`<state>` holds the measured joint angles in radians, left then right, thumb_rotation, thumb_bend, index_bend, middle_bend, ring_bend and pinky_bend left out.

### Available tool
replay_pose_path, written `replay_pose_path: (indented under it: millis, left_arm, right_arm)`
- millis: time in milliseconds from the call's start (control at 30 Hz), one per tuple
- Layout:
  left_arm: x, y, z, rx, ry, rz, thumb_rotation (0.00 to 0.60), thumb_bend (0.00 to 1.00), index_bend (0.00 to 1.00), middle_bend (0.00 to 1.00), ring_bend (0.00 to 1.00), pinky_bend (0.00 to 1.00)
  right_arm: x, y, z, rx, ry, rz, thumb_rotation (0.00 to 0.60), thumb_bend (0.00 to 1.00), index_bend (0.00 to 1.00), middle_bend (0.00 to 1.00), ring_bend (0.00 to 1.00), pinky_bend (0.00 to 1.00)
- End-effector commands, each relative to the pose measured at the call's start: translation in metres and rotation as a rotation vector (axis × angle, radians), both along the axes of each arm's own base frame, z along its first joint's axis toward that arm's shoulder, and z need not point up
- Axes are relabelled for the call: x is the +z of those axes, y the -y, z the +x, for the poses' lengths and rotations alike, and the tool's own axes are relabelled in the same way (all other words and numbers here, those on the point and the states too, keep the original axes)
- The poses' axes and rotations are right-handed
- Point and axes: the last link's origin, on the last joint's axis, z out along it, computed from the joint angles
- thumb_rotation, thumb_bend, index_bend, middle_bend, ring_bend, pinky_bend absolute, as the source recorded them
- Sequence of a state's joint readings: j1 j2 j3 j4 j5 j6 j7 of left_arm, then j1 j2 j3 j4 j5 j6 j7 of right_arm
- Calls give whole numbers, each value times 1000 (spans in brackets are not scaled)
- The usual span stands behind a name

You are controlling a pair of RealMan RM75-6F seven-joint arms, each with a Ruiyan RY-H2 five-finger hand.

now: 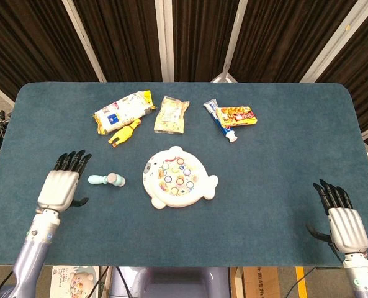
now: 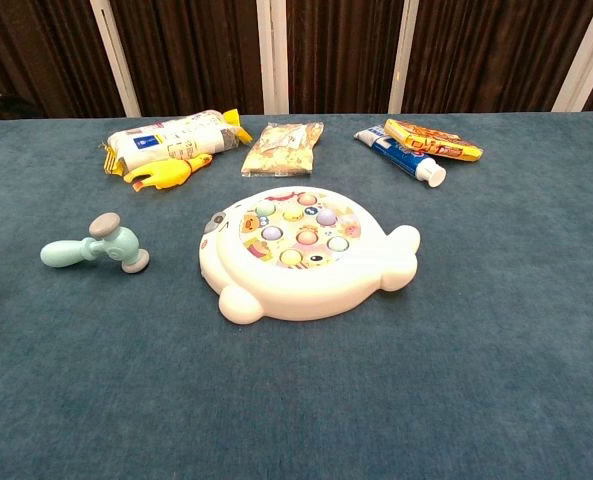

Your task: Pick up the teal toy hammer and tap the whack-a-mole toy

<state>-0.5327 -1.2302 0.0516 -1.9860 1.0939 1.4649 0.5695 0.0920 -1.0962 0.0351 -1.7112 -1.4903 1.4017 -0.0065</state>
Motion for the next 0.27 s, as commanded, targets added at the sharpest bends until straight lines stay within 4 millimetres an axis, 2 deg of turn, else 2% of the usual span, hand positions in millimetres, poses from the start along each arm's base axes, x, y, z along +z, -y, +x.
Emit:
replay_pose_path:
  millis: [33,267]
  left_arm:
    - [27,65,-47,17,25,65,600,76,0,0,0,0]
    - [40,102,-83,-23,-1,103,600,75,0,0,0,0]
  right_arm:
    - [3,-1,1,39,-55,-6,600,238,0,0,0,0]
    - [1,-3,6,79,-74,-25,600,238,0,0,0,0]
